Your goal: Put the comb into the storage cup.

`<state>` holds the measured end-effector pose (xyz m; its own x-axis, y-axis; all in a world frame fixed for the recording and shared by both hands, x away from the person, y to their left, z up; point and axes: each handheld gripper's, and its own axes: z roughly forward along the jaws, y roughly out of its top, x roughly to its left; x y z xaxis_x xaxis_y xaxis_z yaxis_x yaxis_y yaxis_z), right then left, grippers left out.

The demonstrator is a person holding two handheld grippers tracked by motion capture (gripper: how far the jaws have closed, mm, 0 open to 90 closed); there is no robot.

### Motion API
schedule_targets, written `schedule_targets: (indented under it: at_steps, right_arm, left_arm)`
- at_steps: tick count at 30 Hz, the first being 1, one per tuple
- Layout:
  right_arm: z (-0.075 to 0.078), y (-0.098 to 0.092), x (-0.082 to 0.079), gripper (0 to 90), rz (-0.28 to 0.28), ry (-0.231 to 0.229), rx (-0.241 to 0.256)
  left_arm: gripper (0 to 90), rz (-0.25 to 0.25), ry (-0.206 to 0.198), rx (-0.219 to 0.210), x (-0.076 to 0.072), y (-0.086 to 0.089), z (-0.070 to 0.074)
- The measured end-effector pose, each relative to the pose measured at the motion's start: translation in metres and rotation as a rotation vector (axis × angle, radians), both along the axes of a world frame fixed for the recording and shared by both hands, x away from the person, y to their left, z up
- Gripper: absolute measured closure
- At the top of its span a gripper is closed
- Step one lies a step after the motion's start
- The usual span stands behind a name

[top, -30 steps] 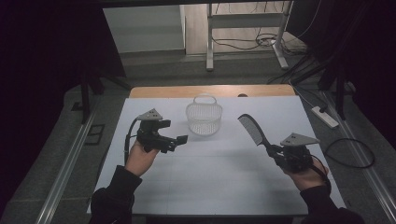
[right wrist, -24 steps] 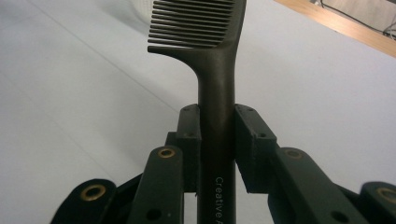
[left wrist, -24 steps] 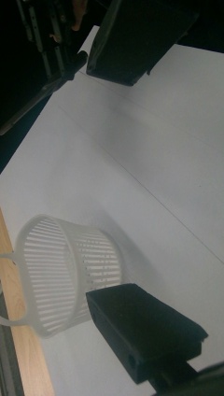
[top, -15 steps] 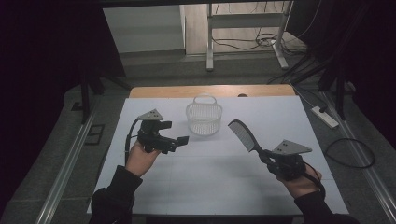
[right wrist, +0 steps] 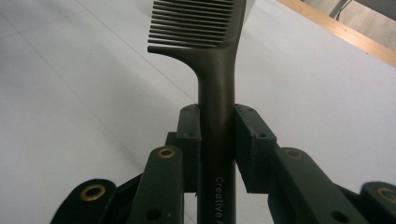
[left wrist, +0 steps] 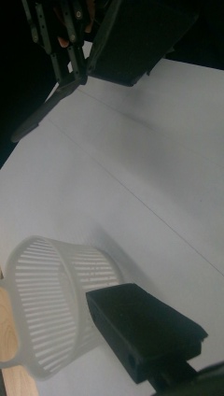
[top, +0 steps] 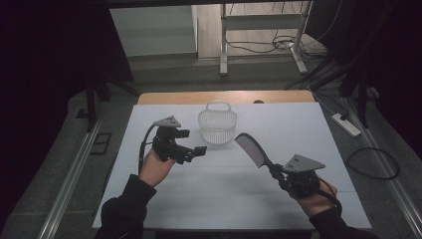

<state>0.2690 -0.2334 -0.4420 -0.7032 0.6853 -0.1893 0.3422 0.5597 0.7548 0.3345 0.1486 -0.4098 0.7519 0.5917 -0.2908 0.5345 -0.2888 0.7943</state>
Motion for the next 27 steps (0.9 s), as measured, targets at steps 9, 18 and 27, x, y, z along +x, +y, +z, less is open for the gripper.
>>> schedule_targets:
  at_steps: [9, 18, 27]
  right_arm:
    - [-0.001, 0.009, -0.005, 72.2, 0.023, -0.016, -0.005]
    - [-0.002, 0.016, -0.007, 72.2, 0.038, -0.038, -0.011]
    - [-0.002, 0.024, -0.011, 72.2, 0.057, -0.072, -0.020]
  left_arm:
    - [0.0, -0.030, 0.008, -0.016, 0.007, -0.010, 0.003]
    - [0.0, -0.055, 0.017, -0.031, 0.018, -0.025, 0.006]
    - [0.0, -0.084, 0.036, -0.029, 0.017, -0.037, 0.003]
